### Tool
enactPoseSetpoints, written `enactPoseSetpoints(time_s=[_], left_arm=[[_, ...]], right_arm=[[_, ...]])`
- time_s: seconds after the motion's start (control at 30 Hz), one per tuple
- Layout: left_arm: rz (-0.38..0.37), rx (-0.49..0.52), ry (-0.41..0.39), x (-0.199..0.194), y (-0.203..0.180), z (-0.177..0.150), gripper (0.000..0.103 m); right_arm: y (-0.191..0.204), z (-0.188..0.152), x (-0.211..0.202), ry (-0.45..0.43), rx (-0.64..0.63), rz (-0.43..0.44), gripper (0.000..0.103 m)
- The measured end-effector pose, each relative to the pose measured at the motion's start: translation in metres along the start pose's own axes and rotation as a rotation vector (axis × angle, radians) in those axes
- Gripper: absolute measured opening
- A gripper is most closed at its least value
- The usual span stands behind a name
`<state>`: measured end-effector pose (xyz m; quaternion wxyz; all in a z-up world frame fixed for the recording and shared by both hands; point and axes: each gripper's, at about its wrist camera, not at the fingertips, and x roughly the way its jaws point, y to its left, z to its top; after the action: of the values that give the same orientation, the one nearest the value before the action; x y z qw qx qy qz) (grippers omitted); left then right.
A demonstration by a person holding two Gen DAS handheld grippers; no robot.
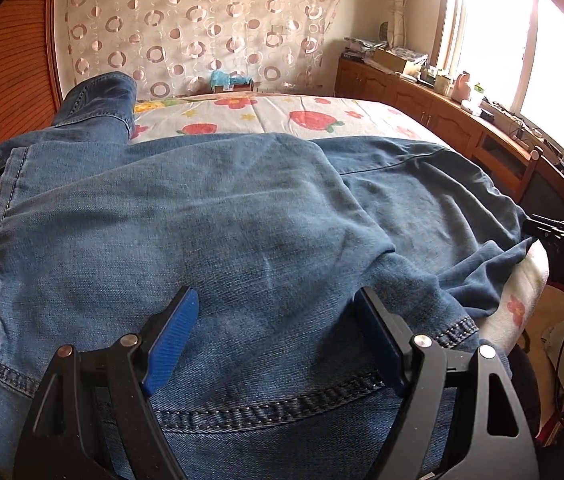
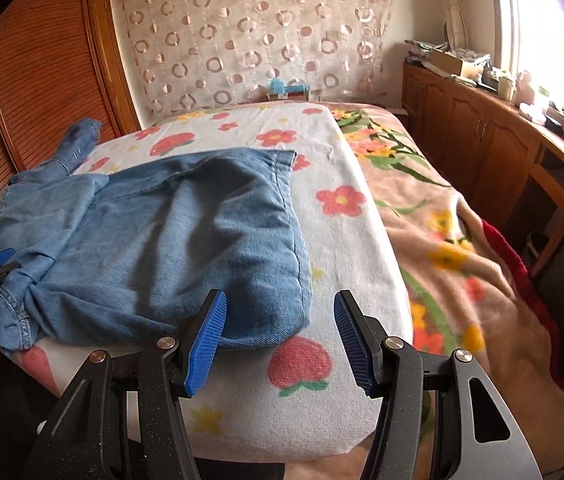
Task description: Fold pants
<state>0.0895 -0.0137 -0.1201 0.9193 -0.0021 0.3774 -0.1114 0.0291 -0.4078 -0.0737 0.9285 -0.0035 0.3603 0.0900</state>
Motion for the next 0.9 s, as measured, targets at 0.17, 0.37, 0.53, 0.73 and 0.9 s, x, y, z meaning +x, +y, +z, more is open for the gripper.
enactPoseSetpoints(time_s=[0.17, 0.37, 0.53, 0.73, 0.9], left_arm=[[-0.001, -0.003, -0.001, -0.001, 0.001, 0.001, 0.081], [-0.009, -0.011, -0.003, -0.007, 0.000, 0.002, 0.081], [-0.016, -0.003, -0.025, -0.017, -0.004, 0.006, 0.081], [-0.017, 0.012, -0.063, -0.029, -0.009, 0.013, 0.081], [-0.016, 0.019, -0.087, -0.039, -0.011, 0.017, 0.081]], right_arm=[[-0.004, 0.000, 0.005, 0.021, 0.007, -0.003, 0.058], [-0.005, -0.002, 0.008, 0.028, -0.009, 0.004, 0.058], [-0.006, -0.001, 0.008, 0.032, -0.017, 0.006, 0.058], [-0.004, -0.003, 0.009, 0.031, -0.040, 0.003, 0.052], [-0.002, -0.004, 0.009, 0.028, -0.043, 0.003, 0.052]])
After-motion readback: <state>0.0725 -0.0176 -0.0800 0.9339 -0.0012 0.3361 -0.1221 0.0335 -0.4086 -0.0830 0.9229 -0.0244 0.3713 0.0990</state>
